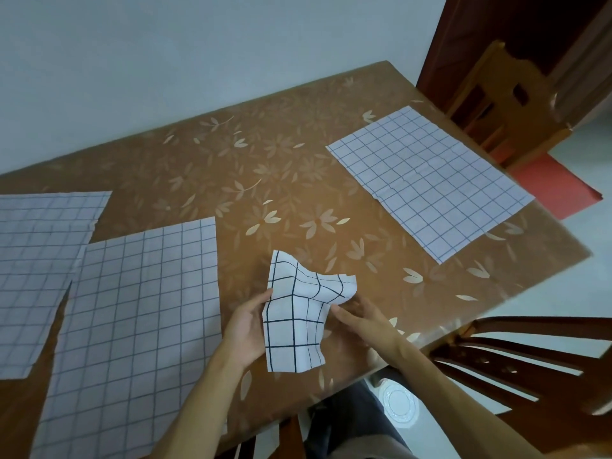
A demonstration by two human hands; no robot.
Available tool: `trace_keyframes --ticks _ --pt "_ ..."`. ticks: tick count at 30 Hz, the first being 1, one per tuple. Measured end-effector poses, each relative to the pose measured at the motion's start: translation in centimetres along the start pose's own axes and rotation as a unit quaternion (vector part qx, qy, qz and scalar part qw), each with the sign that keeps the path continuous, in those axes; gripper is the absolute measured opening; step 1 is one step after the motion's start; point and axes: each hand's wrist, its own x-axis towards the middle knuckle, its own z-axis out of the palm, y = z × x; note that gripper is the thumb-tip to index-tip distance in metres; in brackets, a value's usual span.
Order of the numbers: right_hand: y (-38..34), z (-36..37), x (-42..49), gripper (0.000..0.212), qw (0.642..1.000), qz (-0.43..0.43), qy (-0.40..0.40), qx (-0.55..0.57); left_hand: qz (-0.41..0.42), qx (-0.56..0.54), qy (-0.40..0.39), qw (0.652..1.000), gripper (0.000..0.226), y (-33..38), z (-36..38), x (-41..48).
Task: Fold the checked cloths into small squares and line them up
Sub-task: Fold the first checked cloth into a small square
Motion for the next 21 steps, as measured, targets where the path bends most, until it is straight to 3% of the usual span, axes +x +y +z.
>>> trace_keyframes --ticks 4,9,12,16,21 --pt "-0.1 0.3 0.4 0.033 0.999 0.018 -0.030 0.007 0.014 0.015 0.012 1.000 0.042 0.5 -0.2 -0.4" --pt "-0.4 0.1 0.6 0.013 0.999 0.000 0.038 -0.004 0.022 0.113 0.025 0.993 0.033 0.9 -1.0 -0.4" --pt "-0.8 -0.9 0.5 0.015 0.999 0.005 0.032 0.006 0.051 0.190 0.027 0.980 0.036 1.2 -2.1 -0.1" --pt "-0.8 -2.1 0.3 0.014 1.000 -0.003 0.026 -0.010 0.053 0.356 0.011 0.933 0.032 1.1 -2.4 -0.1" --pt "-0.9 -3.0 0.2 0.020 0.999 -0.013 0.052 -0.002 0.079 0.380 0.022 0.921 0.022 0.7 -2.6 0.3"
